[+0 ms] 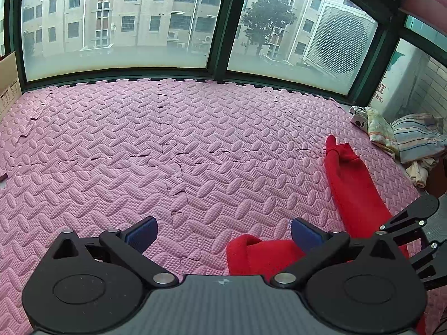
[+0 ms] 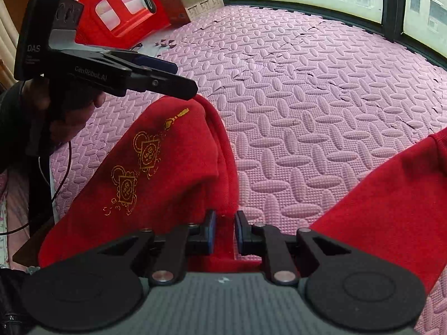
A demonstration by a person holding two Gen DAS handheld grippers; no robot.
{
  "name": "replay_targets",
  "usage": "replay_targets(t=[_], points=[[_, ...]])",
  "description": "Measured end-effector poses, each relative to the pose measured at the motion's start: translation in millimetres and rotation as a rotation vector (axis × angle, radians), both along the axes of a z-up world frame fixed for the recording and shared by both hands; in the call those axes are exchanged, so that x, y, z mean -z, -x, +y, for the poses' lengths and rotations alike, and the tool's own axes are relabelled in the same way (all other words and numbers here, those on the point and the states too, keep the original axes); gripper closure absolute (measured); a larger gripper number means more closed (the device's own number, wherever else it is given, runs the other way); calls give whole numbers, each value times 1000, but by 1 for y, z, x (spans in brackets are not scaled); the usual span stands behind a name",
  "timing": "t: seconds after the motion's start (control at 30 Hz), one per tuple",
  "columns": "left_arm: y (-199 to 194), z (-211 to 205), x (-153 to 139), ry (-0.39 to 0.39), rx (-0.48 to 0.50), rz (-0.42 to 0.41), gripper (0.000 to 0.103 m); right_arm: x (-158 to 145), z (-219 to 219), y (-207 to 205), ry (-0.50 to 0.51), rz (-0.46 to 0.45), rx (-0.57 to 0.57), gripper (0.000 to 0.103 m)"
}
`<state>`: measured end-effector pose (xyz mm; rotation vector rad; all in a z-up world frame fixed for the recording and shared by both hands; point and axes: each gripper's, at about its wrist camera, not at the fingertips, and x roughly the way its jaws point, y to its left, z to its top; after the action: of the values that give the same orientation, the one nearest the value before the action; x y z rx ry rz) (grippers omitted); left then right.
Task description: Fold clothes
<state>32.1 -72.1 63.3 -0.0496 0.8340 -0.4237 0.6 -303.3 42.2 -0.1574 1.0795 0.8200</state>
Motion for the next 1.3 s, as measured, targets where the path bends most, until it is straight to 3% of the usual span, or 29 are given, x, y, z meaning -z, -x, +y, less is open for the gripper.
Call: replay_targets(t=[0.27, 0.37, 0.47, 0.57, 0.67, 0.77, 1.0, 1.13, 1.3], points=[[1, 2, 2, 9, 8, 2, 0, 9, 6, -3, 24, -7, 0, 82], [2, 4, 1, 15, 11, 1, 0, 7, 10, -1, 38, -12, -12, 92], [3, 7, 2, 19, 11, -1, 0, 0, 17, 1, 112, -97, -57, 102], [5, 11, 3, 23, 8, 2, 0, -13, 27, 1, 224, -241, -115, 103], [5, 15, 3, 24, 5, 1, 0, -34, 29, -25, 268, -322, -95, 103], [6, 19, 2, 35, -4, -3, 0, -39, 25, -45, 197, -223, -59, 98], [4, 25, 1, 47, -3, -6, 0, -10, 24, -26, 132, -46, -114, 89], [4, 25, 4, 43, -2, -2, 0, -3, 20, -20, 108, -16, -93, 71], [5, 25, 4, 45, 0, -4, 0, 5, 18, -20, 45, 52, -66, 71]])
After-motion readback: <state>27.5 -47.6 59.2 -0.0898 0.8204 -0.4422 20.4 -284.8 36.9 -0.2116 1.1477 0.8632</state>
